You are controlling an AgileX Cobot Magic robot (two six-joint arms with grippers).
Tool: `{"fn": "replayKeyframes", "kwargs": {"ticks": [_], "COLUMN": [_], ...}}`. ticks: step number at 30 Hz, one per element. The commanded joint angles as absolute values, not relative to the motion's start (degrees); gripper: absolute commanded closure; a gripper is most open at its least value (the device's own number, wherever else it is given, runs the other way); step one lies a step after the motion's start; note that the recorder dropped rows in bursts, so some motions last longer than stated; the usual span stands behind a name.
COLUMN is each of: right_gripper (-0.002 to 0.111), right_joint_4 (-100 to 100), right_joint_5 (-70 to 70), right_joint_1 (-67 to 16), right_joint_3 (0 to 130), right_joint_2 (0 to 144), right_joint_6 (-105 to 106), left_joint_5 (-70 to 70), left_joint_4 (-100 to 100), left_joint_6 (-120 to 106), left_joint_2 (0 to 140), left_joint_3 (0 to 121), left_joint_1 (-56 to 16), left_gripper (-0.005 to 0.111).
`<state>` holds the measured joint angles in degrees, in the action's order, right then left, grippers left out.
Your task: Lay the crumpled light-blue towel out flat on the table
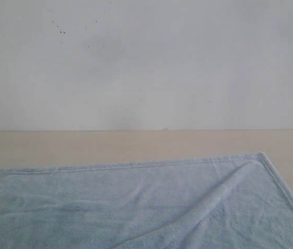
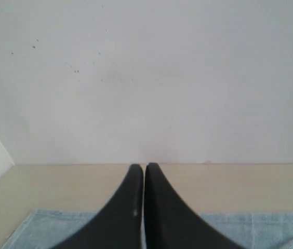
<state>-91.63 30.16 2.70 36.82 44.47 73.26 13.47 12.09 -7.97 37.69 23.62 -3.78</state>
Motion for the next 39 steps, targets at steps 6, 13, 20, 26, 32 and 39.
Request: {"fn": "replayKeyframes", "kwargs": {"ticks": [6, 13, 20, 26, 32, 39], "right_gripper": [0.107, 0.107, 0.107, 0.107, 0.107, 0.107], "right_joint_4": [-84.99, -80.30, -80.34, -83.45, -85.28, -81.69], "right_joint_5": [12.41, 4.64, 20.50, 22.50, 23.02, 18.52], "right_joint_1": [2.25, -13.35, -16.02, -16.02, -16.02, -16.02], "right_joint_3": [36.61, 23.24, 20.01, 18.75, 18.35, 18.35], "right_joint_2": [25.46, 12.62, 12.63, 12.63, 12.63, 12.63], "right_joint_6": [76.76, 75.11, 73.87, 75.88, 81.55, 77.25], "left_joint_5": [13.37, 13.37, 13.37, 13.37, 13.37, 13.37], "left_joint_4": [12.67, 12.67, 12.67, 12.67, 12.67, 12.67], "left_joint_6": [-7.50, -7.50, -7.50, -7.50, -7.50, -7.50], "left_joint_2": [37.38, 37.38, 37.38, 37.38, 37.38, 37.38], "left_joint_3": [23.40, 23.40, 23.40, 23.40, 23.40, 23.40], "left_joint_1": [-4.11, -4.11, -4.11, -4.11, -4.11, -4.11], "left_gripper": [0.086, 0.086, 0.086, 0.086, 0.086, 0.086]}}
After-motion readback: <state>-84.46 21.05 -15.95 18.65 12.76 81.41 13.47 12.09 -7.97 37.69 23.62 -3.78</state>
